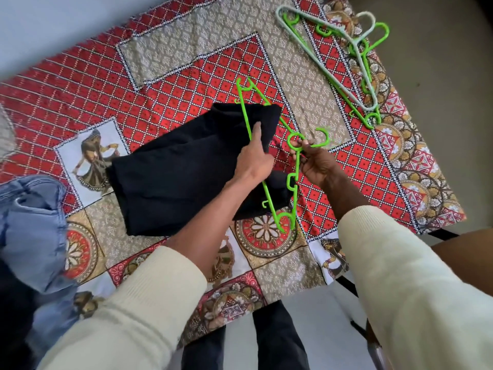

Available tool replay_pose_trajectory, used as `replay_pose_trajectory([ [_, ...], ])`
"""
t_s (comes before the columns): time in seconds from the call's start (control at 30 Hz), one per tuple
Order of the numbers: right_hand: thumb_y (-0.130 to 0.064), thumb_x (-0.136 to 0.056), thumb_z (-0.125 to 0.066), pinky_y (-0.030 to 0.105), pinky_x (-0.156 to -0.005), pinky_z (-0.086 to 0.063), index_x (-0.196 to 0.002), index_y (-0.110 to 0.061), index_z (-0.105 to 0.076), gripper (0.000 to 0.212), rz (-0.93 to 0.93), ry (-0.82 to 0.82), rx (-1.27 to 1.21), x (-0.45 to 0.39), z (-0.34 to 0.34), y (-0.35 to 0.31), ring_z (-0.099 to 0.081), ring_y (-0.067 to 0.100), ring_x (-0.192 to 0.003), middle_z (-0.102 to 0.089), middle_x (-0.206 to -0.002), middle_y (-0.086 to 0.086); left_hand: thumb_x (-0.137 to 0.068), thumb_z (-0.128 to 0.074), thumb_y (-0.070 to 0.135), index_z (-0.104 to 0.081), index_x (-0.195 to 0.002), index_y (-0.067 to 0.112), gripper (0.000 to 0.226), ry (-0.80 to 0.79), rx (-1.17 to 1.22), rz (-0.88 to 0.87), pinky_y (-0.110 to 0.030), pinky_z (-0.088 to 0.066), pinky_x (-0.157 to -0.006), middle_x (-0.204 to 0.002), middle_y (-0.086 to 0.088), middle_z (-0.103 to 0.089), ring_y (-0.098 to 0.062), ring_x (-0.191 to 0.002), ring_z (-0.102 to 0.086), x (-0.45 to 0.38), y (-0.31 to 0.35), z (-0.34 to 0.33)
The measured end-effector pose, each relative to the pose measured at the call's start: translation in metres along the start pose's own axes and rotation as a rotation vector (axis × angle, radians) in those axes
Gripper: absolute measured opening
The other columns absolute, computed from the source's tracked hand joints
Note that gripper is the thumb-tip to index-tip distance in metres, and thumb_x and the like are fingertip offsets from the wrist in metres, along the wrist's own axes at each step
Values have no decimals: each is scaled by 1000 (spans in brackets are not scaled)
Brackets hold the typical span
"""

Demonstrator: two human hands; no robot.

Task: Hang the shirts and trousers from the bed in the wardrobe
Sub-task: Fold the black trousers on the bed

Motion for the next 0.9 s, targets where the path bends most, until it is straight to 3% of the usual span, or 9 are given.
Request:
replay_pose_trajectory([
  [0.07, -10, -102, -44, 24, -59, -58, -98, -3, -61, 18, -23, 25, -80, 3, -10, 13, -70, 18, -60, -74, -77, 8, -86, -40, -4, -9, -155, 42, 89, 6, 125, -54, -39, -49, -61, -111, 7, -56, -8, -61, -49, 14, -10, 22],
  [0.13, -8, -99, -46, 24, -55, -57, -96, -2, -62, 17, -45, 40, -127, 8, -17, 30, -68, 19, -57, -73, -75, 10, -84, -40, -10, -13, -153, 48, 94, 28, 247, -99, -42, -56, -65, -144, 9, -44, -1, -61, -47, 22, -19, 44],
  [0.2, -5, -96, -46, 23, -51, -55, -94, -2, -60, 15, -68, 31, -120, 19, -29, 56, -66, 18, -53, -72, -70, 9, -81, -41, -16, -21, -151, 50, 98, 62, 352, -157, -29, -53, -57, -159, 14, -27, 2, -63, -48, 28, -34, 70],
  [0.3, -3, -100, -42, 23, -53, -54, -98, -4, -57, 15, -68, -40, -43, 33, -57, 90, -66, 19, -57, -72, -75, 9, -76, -39, -20, -46, -143, 40, 91, 74, 461, -206, -11, -40, -60, -153, 16, -37, 12, -59, -46, 38, -49, 104],
  [0.4, -6, -101, -42, 24, -58, -55, -95, -5, -58, 17, -26, -49, -58, 35, -86, 118, -65, 20, -60, -72, -77, 8, -75, -38, -20, -61, -131, 35, 81, 124, 530, -182, -14, -33, -51, -143, 16, -50, 4, -48, -38, 48, -72, 138],
  [0.5, -10, -102, -44, 24, -59, -56, -97, -6, -58, 15, 19, 20, -124, 30, -92, 129, -66, 19, -60, -71, -77, 8, -72, -40, -19, -62, -129, 36, 82, 198, 627, -121, -15, -40, -71, -136, 20, -56, 9, -71, -51, 53, -120, 166],
  [0.6, -11, -99, -48, 25, -59, -56, -93, -9, -57, 11, 73, 2, -140, 27, -101, 133, -66, 19, -60, -72, -76, 5, -69, -40, -20, -60, -133, 30, 84, 347, 785, 23, -25, -49, -89, -134, 13, -59, 0, -97, -62, 62, -193, 192],
  [0.77, -14, -99, -49, 23, -54, -53, -102, -9, -55, 8, 49, 12, -48, 23, -115, 164, -66, 17, -58, -73, -74, 3, -77, -35, -23, -47, -144, 31, 87, 468, 704, 220, -16, -52, -78, -133, 12, -56, 10, -87, -60, 61, -262, 206],
  [0.9, -13, -102, -46, 25, -54, -54, -114, -5, -52, 15, 16, 104, -49, 23, -103, 173, -66, 17, -58, -71, -76, 6, -72, -33, -19, -71, -115, 33, 78, 446, 568, 178, -27, -52, -97, -123, 8, -64, -9, -106, -64, 48, -276, 211],
])
Point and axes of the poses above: each hand's wrist, its own x-axis away from the middle knuckle, its own z-axis out of the back of the hand, y = z × x, the point moved 6 cm from there along -x, towards the middle knuckle
